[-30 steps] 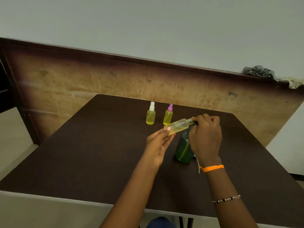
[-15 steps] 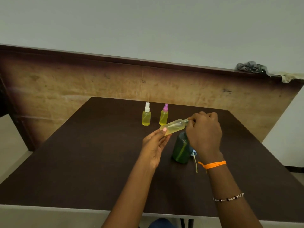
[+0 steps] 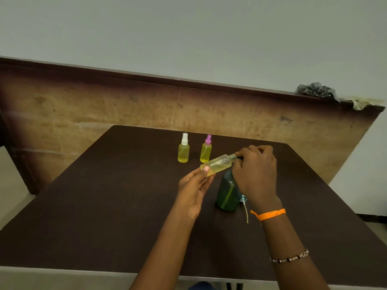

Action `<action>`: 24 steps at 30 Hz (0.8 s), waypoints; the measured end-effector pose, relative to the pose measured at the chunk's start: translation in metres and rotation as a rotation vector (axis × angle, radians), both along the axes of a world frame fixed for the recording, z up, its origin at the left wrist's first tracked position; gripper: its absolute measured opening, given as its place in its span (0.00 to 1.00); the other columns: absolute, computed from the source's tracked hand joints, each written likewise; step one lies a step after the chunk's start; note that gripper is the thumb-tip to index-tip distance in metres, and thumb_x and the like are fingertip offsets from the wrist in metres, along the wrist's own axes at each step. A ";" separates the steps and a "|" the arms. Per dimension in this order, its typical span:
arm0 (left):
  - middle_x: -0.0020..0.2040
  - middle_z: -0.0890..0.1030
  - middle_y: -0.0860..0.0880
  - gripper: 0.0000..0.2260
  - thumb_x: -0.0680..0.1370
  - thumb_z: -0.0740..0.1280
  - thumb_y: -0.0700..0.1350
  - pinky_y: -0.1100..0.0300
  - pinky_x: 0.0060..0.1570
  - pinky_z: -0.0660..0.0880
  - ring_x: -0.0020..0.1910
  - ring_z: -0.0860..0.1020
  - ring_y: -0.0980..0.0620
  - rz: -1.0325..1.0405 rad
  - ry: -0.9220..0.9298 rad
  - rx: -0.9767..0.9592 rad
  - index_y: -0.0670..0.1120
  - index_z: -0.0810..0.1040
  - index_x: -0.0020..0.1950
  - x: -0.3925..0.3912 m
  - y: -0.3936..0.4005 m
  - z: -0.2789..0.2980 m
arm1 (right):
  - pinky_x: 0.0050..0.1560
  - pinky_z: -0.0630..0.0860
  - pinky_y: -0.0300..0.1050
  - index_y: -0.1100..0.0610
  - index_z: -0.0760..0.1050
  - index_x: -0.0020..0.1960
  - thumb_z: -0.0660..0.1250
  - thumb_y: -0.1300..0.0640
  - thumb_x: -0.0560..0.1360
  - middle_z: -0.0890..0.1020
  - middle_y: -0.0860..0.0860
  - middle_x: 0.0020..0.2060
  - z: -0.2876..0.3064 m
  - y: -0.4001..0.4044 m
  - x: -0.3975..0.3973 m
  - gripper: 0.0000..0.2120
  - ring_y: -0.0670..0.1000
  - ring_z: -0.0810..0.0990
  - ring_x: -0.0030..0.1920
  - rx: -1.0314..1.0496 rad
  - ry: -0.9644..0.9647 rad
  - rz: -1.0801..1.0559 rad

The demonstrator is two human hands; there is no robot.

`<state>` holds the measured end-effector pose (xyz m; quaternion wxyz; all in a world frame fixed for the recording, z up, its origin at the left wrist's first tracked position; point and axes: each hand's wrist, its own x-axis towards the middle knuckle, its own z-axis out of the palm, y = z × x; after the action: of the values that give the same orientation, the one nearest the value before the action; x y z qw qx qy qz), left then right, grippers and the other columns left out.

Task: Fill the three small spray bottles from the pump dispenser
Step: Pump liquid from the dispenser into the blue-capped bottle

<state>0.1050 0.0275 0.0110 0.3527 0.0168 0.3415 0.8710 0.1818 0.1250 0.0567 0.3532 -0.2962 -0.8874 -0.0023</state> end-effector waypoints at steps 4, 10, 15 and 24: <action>0.48 0.81 0.41 0.09 0.76 0.65 0.34 0.63 0.47 0.78 0.52 0.80 0.47 0.004 -0.017 0.002 0.36 0.76 0.55 -0.001 0.001 -0.003 | 0.46 0.73 0.55 0.63 0.78 0.53 0.67 0.68 0.67 0.79 0.56 0.46 -0.028 -0.007 -0.003 0.15 0.60 0.74 0.49 0.067 0.104 -0.044; 0.48 0.81 0.41 0.06 0.76 0.65 0.34 0.63 0.45 0.79 0.51 0.80 0.47 -0.001 -0.035 0.000 0.37 0.76 0.53 0.000 0.000 -0.002 | 0.48 0.73 0.57 0.63 0.78 0.50 0.68 0.69 0.64 0.79 0.57 0.43 -0.026 -0.002 -0.004 0.14 0.61 0.75 0.47 0.124 0.124 -0.038; 0.48 0.82 0.41 0.07 0.76 0.65 0.35 0.64 0.44 0.80 0.53 0.80 0.46 -0.003 -0.015 0.004 0.37 0.77 0.53 0.001 0.001 0.000 | 0.56 0.69 0.60 0.61 0.80 0.48 0.66 0.66 0.68 0.80 0.55 0.42 -0.008 0.006 -0.002 0.10 0.60 0.73 0.50 0.049 0.100 0.013; 0.52 0.81 0.41 0.09 0.75 0.65 0.34 0.64 0.47 0.79 0.55 0.79 0.47 -0.016 -0.015 -0.006 0.37 0.76 0.55 -0.003 -0.001 -0.005 | 0.46 0.76 0.55 0.64 0.76 0.59 0.70 0.72 0.60 0.79 0.58 0.53 -0.046 -0.007 -0.004 0.27 0.60 0.75 0.51 0.107 0.129 -0.029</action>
<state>0.1021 0.0270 0.0065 0.3623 0.0119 0.3411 0.8673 0.1776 0.1182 0.0109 0.4247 -0.2895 -0.8570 -0.0357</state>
